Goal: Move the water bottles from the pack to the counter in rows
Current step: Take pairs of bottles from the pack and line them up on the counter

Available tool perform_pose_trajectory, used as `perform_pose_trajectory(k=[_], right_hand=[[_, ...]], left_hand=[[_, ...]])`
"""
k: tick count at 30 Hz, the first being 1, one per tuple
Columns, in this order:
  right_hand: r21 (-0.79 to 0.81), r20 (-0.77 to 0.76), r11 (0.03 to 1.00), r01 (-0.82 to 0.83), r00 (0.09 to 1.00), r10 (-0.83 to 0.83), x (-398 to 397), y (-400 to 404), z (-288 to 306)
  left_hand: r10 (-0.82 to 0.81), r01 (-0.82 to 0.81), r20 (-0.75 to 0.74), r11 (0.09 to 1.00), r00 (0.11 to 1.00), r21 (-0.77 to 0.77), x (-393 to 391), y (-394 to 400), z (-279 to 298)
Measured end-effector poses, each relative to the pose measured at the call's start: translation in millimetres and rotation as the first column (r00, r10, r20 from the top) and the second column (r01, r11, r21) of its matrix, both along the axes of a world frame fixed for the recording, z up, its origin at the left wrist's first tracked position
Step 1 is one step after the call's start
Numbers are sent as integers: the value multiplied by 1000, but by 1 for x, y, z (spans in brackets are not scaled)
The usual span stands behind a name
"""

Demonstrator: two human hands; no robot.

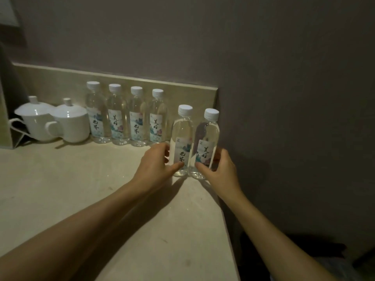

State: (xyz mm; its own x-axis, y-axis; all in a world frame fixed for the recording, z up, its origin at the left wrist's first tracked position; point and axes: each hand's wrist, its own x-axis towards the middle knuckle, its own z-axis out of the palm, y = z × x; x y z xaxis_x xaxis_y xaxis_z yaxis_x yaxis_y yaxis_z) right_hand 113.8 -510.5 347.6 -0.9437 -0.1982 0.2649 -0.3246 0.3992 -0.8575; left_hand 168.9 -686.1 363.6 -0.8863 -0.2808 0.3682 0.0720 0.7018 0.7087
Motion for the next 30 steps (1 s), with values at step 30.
perform_pose_trajectory(k=[30], right_hand=[[59,3,992,111,994,-111,-69,-47,4]], left_hand=[[131,-55,138,888,982,-456,-67,-22,-3]])
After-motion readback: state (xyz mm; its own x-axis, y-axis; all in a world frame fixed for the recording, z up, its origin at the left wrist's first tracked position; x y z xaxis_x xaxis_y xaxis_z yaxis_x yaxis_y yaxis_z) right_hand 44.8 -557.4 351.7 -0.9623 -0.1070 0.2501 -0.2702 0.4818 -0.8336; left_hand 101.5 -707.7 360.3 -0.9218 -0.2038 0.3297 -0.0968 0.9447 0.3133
